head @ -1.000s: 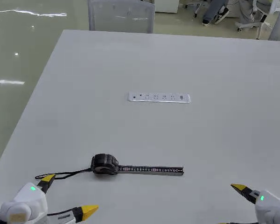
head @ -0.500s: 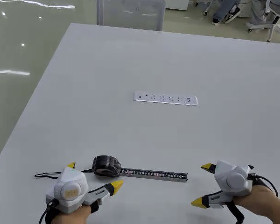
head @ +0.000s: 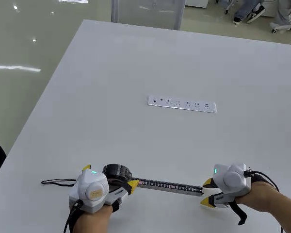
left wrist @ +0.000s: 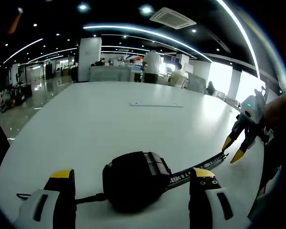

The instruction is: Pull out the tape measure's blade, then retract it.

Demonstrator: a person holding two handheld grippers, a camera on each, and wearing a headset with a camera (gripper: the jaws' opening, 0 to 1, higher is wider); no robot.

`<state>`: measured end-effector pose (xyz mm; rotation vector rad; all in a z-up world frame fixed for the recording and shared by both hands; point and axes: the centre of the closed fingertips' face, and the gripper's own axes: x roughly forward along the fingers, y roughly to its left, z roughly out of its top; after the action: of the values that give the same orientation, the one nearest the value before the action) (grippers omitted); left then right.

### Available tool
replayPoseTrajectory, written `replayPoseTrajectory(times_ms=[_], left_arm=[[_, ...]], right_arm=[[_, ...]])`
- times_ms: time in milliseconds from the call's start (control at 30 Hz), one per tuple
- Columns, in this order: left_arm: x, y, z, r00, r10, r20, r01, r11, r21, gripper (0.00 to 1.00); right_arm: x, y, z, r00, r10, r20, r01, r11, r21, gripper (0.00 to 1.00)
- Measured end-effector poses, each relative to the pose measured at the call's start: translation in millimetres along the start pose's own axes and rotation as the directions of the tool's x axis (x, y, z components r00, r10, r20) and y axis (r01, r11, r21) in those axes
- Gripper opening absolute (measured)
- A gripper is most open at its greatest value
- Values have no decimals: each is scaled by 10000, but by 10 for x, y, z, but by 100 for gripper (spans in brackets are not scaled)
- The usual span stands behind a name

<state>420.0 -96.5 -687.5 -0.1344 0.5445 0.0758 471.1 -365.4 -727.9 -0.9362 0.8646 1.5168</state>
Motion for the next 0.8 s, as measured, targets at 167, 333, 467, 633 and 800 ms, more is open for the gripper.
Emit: replayPoseTrajectory(times_ms=[167, 333, 467, 633, 800], left_arm=[[20, -2, -77, 9999, 34, -154, -37, 9998, -204, 95], [53, 1, -95, 9999, 129, -113, -137, 9976, -683, 92], [96, -26, -106, 9999, 144, -82, -150, 9970, -755, 88], [135, -67, -109, 9997, 230, -46, -233, 9966, -786, 84], [157, -115, -151, 9993, 294, -212, -309, 9967, -750, 76]], right_arm=[[55, -67, -26, 9969, 1, -785, -55, 9976, -685, 24], [119, -86, -57, 9853, 140, -1704, -252, 9977, -635, 15], [119, -109, -46, 9681, 321, -2483, -463, 9976, -518, 15], [130, -136, -70, 9590, 250, -2823, -281, 9996, -70, 14], [114, -116, -85, 9520, 77, -3059, 31, 9994, 349, 15]])
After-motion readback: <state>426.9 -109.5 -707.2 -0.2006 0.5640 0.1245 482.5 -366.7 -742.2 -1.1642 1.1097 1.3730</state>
